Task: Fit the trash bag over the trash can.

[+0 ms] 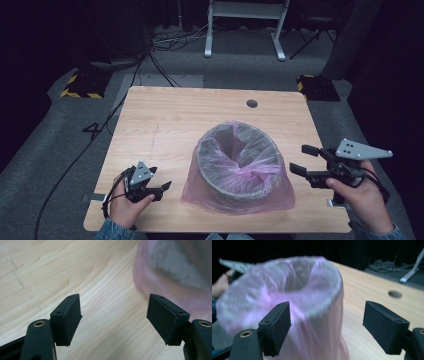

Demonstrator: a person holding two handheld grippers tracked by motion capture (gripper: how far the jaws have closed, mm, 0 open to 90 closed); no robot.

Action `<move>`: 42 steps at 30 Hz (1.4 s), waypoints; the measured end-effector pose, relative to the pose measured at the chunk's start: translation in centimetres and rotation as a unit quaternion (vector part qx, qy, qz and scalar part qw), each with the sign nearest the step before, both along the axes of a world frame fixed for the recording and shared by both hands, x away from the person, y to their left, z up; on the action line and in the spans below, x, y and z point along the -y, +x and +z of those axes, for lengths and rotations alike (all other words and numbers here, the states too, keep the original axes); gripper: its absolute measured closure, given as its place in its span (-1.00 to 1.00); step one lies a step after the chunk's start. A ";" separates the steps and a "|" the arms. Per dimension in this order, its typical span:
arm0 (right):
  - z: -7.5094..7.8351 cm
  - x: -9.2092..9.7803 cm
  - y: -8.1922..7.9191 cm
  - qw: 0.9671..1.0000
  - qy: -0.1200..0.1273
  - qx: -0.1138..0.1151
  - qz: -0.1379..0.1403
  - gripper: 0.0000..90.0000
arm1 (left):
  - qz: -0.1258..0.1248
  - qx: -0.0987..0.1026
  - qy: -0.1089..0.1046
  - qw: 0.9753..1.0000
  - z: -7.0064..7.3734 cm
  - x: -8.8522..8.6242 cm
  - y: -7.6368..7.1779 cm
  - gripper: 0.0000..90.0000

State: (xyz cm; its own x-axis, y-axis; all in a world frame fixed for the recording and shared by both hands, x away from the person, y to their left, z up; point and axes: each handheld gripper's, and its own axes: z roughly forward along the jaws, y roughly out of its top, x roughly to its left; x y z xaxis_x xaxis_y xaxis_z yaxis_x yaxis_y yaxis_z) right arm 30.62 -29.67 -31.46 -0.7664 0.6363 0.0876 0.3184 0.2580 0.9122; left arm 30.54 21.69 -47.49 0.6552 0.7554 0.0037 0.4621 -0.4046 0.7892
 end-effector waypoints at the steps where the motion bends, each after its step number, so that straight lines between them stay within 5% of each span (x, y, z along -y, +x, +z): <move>1: 0.3 -0.4 0.2 1.000 0.001 0.002 0.003 -0.50 | 0.002 -0.002 -0.001 1.000 -0.2 -0.1 0.1 -0.39; 8: 2.5 -4.4 1.9 1.000 -0.005 0.013 0.028 -0.51 | 0.023 -0.013 -0.002 1.000 -1.3 -0.9 0.6 -0.41; 18: 4.0 -11.0 3.7 0.997 -0.024 0.014 0.068 -0.51 | 0.035 -0.021 0.027 0.999 -2.1 -1.3 1.2 -0.45; 21: 3.7 -12.7 4.1 0.996 -0.029 0.013 0.082 -0.49 | 0.036 -0.026 0.053 0.998 -2.6 -1.2 1.4 -0.44; 24: 3.0 -14.6 4.5 0.995 -0.033 0.007 0.095 -0.49 | 0.039 -0.035 0.030 0.998 -2.9 -1.4 1.4 -0.41; 31: 1.1 -17.1 5.6 0.992 -0.065 -0.014 0.107 -0.46 | 0.044 -0.039 0.027 0.998 -2.9 -1.5 1.5 -0.44; 37: -0.4 -17.8 6.9 0.990 -0.097 -0.027 0.096 -0.47 | 0.045 -0.040 0.027 0.998 -2.9 -1.5 1.5 -0.44; 42: -2.1 -18.2 7.8 0.985 -0.135 -0.048 0.094 -0.58 | 0.045 -0.040 0.026 0.998 -2.9 -1.5 1.5 -0.43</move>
